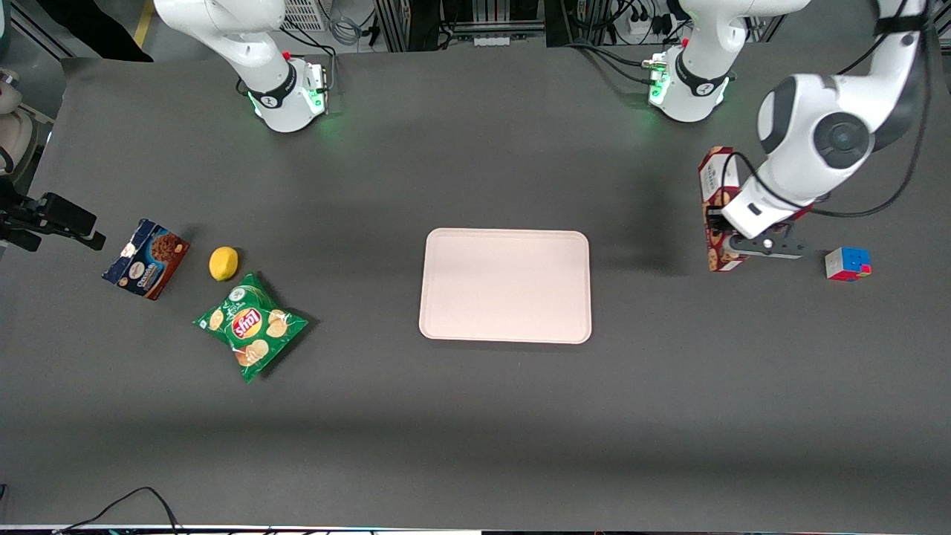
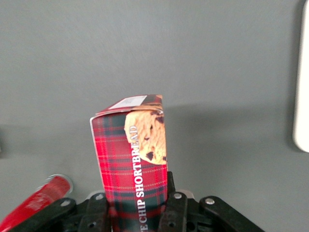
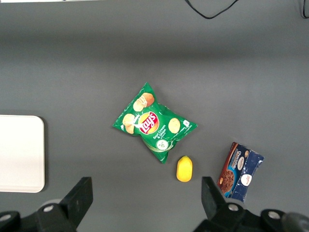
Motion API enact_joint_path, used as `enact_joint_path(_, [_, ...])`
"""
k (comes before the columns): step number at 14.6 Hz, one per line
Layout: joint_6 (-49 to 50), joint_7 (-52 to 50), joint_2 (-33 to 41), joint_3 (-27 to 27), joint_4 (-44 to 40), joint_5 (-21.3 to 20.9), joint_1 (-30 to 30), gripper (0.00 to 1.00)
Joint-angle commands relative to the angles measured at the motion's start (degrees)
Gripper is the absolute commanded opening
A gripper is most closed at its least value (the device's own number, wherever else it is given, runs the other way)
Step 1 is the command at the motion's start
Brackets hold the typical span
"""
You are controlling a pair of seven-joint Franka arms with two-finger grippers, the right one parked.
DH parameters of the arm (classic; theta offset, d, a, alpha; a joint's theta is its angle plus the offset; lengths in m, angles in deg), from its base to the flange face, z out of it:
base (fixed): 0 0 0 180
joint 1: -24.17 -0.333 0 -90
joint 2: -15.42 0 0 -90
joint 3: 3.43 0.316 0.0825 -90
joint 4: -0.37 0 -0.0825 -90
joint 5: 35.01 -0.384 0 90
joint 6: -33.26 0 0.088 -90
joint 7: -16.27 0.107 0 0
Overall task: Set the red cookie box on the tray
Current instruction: 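Lift the box and carry it over the white tray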
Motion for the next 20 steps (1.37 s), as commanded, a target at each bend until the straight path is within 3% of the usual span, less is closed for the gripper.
enact_joint_path(1, [11.7, 0.7, 0.1, 0.0, -11.5, 3.0, 0.2, 0.08])
enact_joint_path(4, [18.2, -0.1, 0.1, -0.4, -19.0, 3.2, 0.4, 0.08])
enact_joint_path(8, [18.5, -1.8, 0.0, -2.3, -20.0, 4.0, 0.3, 0.04])
enact_joint_path(15, [18.1, -22.3, -4.9, -18.4, -26.4, 5.3, 0.4, 0.05])
enact_joint_path(20, [10.6, -31.6, -11.3, -27.4, -28.7, 5.6, 0.5, 0.05])
